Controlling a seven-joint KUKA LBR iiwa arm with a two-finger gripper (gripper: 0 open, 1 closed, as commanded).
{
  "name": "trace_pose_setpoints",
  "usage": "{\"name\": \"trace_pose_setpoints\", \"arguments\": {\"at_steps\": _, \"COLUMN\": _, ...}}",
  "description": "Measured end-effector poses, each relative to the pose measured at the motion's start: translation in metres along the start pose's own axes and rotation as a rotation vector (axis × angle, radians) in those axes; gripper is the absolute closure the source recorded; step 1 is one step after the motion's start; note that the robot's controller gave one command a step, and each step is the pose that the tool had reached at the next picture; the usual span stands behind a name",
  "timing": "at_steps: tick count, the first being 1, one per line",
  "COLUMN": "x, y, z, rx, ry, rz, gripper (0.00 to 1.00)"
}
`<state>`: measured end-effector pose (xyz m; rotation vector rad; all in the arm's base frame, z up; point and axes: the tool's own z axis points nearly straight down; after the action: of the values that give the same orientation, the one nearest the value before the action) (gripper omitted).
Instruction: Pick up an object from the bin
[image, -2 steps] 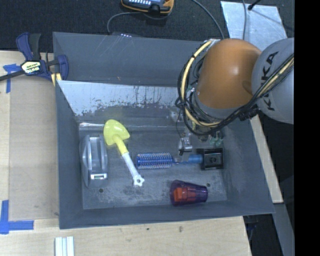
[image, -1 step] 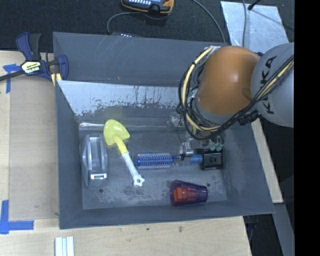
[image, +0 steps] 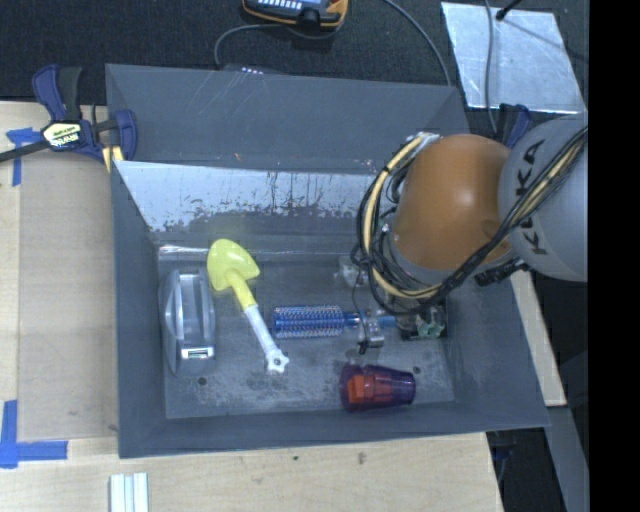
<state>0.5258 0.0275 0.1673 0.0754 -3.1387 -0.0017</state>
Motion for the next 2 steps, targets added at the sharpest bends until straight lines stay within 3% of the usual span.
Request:
{"name": "trace_pose_setpoints", "arguments": {"at_steps": 1, "x": -0.002, "y": -0.005, "z": 0.031, "rx": 0.000, "ry": -0.021, "rz": 0.058, "gripper": 0.00}}
{"name": "trace_pose_setpoints", "arguments": {"at_steps": 2, "x": -0.022, "y": 0.001, "z": 0.052, "rx": 0.000, "ry": -0.006, "rz": 0.097, "gripper": 1.00}}
